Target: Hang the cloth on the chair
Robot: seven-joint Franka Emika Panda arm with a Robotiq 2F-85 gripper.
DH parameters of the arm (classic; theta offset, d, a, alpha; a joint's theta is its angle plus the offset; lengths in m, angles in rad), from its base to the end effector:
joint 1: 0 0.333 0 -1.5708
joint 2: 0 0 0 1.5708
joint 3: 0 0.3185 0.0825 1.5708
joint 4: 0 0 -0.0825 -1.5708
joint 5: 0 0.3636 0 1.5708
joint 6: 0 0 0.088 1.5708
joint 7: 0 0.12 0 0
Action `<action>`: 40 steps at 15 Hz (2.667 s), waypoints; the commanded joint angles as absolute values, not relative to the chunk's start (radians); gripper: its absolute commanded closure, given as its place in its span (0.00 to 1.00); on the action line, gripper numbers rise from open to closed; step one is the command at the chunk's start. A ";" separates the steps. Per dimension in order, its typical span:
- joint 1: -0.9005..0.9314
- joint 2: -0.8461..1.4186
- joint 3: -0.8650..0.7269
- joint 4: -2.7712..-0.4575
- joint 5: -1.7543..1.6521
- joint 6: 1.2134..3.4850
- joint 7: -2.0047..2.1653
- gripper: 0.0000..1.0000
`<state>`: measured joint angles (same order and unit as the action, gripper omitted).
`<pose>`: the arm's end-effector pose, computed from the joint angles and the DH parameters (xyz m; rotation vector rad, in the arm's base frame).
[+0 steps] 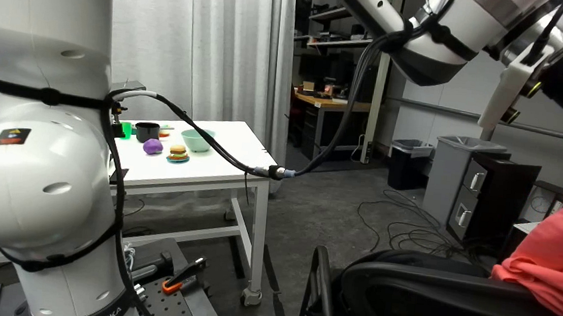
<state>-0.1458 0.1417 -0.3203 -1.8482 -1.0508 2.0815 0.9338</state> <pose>0.5182 -0.3109 0.4875 1.9764 -0.9346 0.3612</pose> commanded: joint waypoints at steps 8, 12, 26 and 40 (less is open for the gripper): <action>-0.192 0.084 -0.290 -1.950 -1.037 1.983 0.792 0.09; -0.191 0.084 -0.287 -1.951 -1.041 1.990 0.796 0.00; -0.181 -0.016 -0.237 -1.883 -1.056 2.056 0.879 0.00; -0.179 -0.048 -0.214 -1.877 -0.735 2.167 0.976 0.00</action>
<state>-0.1689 -0.0296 -0.2257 -1.8740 -0.8273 2.1603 0.9933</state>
